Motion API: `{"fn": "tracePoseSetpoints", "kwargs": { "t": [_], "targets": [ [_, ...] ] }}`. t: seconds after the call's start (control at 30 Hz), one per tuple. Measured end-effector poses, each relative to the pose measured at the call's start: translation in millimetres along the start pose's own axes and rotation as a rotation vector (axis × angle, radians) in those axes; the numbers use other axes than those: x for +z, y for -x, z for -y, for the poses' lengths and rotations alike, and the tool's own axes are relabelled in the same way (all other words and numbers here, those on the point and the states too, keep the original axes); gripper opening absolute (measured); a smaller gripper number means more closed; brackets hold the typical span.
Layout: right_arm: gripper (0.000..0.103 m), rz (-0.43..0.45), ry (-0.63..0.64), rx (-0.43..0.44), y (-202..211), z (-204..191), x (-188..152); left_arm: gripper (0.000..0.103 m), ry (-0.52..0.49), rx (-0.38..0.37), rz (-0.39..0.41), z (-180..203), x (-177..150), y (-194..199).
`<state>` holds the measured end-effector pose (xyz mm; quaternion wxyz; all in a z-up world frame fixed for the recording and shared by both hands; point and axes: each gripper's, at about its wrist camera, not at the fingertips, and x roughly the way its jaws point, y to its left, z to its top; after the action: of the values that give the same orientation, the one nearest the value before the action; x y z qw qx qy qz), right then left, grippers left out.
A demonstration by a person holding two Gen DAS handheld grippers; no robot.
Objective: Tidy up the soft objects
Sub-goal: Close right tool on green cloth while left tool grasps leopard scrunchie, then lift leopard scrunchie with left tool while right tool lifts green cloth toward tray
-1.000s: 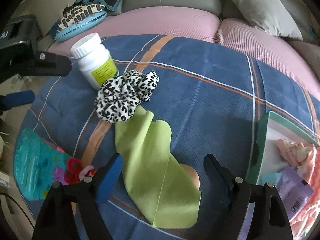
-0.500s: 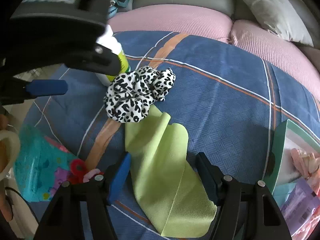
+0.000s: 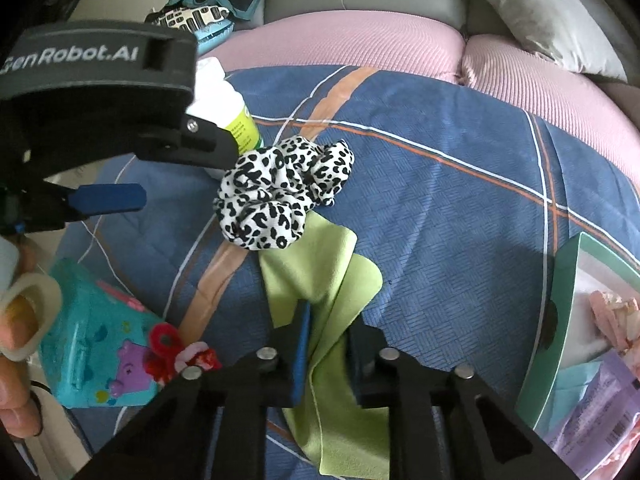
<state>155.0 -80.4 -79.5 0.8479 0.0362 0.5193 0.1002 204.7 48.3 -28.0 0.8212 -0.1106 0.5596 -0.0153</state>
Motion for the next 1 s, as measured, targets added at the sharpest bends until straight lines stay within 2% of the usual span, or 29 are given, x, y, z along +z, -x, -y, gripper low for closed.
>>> {"fn": "tracePoseSetpoints", "kwargs": {
  "t": [0.03, 0.13, 0.23, 0.4, 0.57, 0.63, 1.0],
  "targets": [
    [0.011, 0.0, -0.008, 0.009, -1, 2, 1, 0.084, -0.003, -0.001, -0.002, 2, 0, -1],
    [0.008, -0.001, -0.019, 0.021, 0, 5, 3, 0.067, -0.01, -0.017, -0.011, 7, -1, -4],
    [0.008, -0.005, -0.025, 0.026, -1, 7, 3, 0.067, -0.015, -0.037, -0.014, 12, 0, -8],
    [0.008, -0.009, -0.042, 0.044, -1, 11, 1, 0.061, -0.024, -0.073, -0.017, 22, -1, -13],
    [0.008, -0.012, -0.045, 0.05, -3, 13, 2, 0.031, -0.016, -0.117, -0.047, 28, -4, -25],
    [0.008, -0.013, -0.047, 0.051, -4, 14, 3, 0.025, -0.016, -0.118, -0.048, 29, -4, -28],
    [0.007, -0.01, -0.06, 0.077, -4, 23, 5, 0.018, -0.018, -0.125, -0.031, 29, -7, -24]
  ]
}}
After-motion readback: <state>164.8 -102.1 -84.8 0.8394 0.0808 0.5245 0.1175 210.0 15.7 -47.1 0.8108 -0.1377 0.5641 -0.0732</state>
